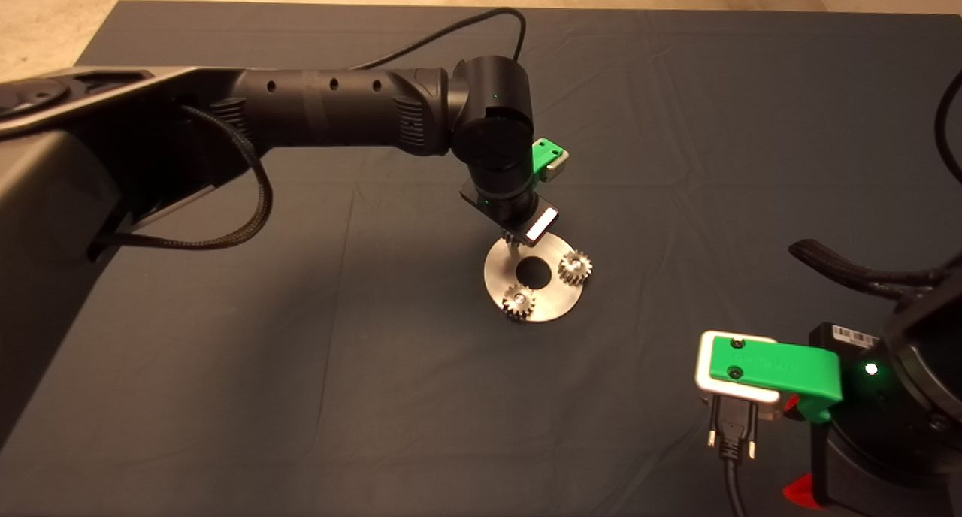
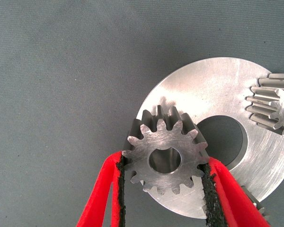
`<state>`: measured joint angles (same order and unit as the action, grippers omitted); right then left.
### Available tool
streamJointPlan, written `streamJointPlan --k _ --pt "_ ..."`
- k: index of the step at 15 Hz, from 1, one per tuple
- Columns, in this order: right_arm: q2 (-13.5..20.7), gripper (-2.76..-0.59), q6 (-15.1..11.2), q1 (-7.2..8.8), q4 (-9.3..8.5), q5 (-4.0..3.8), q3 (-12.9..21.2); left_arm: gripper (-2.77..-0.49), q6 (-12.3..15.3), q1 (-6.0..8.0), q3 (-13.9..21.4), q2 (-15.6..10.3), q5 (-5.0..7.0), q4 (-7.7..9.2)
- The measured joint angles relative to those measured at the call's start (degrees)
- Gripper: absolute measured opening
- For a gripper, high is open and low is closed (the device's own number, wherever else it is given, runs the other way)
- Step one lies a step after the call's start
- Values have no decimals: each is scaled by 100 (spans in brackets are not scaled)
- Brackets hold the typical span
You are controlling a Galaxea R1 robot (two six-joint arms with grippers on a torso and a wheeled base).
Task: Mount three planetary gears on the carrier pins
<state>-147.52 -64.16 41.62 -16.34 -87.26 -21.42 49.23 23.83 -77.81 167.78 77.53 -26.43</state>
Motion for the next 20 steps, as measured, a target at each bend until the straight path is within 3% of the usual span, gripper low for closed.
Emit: streamJointPlan --k 13,20 --pt "-44 -189 0 27 0 2 0 -244 9 -49 0 -5 -6 -17" --pt "-44 -189 2 96 0 0 0 -244 199 -47 -43 -2 -33 -17"
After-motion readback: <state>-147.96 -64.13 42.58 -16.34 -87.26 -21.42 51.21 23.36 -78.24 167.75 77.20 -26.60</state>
